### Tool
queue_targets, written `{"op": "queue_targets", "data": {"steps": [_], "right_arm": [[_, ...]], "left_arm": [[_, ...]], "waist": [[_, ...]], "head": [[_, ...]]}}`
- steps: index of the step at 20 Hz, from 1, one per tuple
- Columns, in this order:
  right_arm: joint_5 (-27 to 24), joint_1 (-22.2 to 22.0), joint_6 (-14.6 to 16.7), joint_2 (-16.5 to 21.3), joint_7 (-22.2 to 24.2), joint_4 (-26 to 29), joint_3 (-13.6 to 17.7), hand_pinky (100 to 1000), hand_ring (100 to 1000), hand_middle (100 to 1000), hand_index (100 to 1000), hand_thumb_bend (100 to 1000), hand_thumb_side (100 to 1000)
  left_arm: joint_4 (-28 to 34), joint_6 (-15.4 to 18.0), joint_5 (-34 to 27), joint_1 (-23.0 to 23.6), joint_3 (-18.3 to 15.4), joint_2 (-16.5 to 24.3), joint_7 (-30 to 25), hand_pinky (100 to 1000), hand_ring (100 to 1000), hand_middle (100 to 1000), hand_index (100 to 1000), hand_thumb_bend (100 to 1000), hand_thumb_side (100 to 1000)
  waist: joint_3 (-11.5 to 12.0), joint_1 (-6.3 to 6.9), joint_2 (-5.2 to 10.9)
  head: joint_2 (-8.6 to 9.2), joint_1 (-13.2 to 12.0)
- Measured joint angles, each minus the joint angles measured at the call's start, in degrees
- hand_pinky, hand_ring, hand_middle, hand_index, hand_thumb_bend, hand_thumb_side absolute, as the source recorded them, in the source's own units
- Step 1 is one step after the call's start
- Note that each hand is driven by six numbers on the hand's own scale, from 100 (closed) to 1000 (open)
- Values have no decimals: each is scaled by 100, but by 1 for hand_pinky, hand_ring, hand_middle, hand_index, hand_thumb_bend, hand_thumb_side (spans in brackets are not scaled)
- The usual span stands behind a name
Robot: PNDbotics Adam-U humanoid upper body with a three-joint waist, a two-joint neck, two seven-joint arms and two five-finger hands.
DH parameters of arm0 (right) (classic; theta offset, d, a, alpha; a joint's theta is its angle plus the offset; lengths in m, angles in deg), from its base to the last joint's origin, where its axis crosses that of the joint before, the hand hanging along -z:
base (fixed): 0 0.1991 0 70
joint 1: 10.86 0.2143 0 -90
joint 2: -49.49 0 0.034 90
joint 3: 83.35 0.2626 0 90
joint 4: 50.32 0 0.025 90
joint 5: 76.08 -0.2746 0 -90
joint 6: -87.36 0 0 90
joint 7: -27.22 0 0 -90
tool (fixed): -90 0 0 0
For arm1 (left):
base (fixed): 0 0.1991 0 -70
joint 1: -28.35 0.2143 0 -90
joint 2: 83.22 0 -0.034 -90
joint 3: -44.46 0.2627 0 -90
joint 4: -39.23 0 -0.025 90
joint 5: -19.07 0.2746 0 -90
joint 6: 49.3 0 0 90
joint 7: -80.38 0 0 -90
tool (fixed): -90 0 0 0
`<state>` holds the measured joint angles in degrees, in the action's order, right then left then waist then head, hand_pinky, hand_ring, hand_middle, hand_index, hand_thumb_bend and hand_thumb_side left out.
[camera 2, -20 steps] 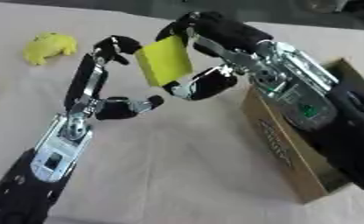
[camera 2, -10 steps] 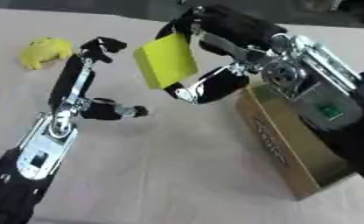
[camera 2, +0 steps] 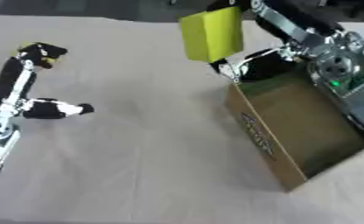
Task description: Pick up the objects with one hand, pass them to the other hand, and then place them into the box on the other side of the table.
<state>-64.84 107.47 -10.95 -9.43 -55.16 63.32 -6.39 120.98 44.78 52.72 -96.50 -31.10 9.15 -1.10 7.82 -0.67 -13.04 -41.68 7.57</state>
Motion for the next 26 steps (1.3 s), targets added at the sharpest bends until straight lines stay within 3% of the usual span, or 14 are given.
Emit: {"op": "queue_targets", "data": {"steps": [6, 10, 20, 26], "right_arm": [[-519, -1031, -178, 367, -512, 3, 803, 918, 716, 633, 799, 100, 198], [-638, -1520, -314, 439, -717, 3, 1139, 922, 718, 639, 808, 100, 198], [-661, -2243, -425, 479, -611, 3, 1370, 938, 750, 684, 843, 100, 215], [-462, -2329, -409, 562, -300, -108, 1361, 926, 776, 719, 862, 100, 234]], "left_arm": [[538, -378, -201, 324, -406, 595, 159, 645, 728, 698, 786, 931, 195], [795, -597, -317, 485, -692, 842, 345, 643, 726, 694, 780, 911, 207], [1117, -858, -481, 619, -1124, 1094, 734, 642, 723, 688, 771, 897, 212], [1120, -965, -434, 612, -1283, 1141, 874, 642, 724, 687, 771, 899, 216]], "waist": [[-1, 30, -48], [-2, 31, -62], [1, 16, -87], [11, 11, -87]], "head": [[2, 142], [8, 249], [76, 424], [107, 445]]}}
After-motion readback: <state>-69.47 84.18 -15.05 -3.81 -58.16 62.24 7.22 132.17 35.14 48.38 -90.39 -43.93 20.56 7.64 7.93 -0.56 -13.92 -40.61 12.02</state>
